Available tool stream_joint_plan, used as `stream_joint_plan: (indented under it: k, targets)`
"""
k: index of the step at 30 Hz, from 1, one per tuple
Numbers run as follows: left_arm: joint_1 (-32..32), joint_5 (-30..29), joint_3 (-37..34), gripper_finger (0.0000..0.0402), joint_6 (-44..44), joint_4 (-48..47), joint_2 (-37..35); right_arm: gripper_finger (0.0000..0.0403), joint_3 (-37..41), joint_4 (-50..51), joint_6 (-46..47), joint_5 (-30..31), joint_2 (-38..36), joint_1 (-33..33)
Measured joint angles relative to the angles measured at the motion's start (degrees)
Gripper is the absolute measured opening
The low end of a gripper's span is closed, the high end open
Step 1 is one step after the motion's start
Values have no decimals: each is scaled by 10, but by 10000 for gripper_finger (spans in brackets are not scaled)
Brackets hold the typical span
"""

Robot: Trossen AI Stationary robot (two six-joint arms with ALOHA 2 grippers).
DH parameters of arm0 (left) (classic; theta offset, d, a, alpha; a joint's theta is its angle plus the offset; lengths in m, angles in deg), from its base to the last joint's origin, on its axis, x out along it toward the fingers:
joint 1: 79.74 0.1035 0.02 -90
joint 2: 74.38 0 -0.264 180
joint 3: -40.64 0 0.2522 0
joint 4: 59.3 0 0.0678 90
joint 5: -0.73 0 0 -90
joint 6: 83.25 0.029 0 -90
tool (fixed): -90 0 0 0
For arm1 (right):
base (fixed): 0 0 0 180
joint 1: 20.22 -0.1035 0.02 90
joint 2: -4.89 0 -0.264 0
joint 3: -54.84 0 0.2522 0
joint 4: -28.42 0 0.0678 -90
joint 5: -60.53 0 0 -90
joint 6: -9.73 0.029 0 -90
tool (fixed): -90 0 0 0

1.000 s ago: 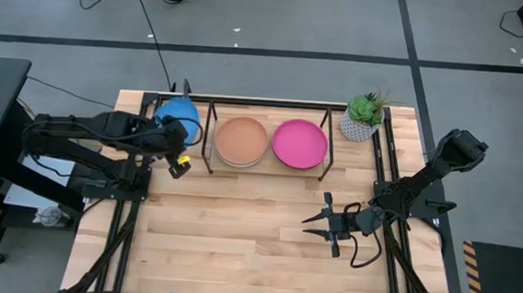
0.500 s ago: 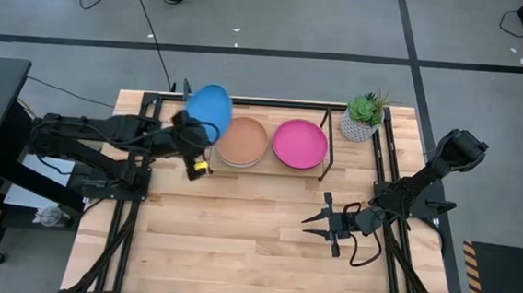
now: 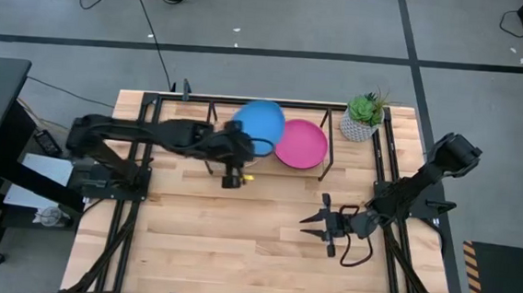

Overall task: Place and stack plates onto a shelf
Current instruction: Stack the blue plate on top of the pink plate on the shelf

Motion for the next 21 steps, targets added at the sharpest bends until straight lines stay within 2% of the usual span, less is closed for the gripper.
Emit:
stream_joint_plan:
  k: [6, 12, 17, 21]
  targets:
    - [4, 57, 73, 8, 82, 15, 95, 117, 0, -6, 43, 13, 19, -19]
    - [8, 69, 137, 8, 152, 22, 170, 117, 0, -8, 60, 65, 18, -62]
    - [23, 103, 144, 8, 198, 48, 207, 117, 0, -6, 69, 97, 18, -91]
    - [45, 105, 144, 8, 202, 17, 227, 117, 0, -6, 79, 116, 18, -109]
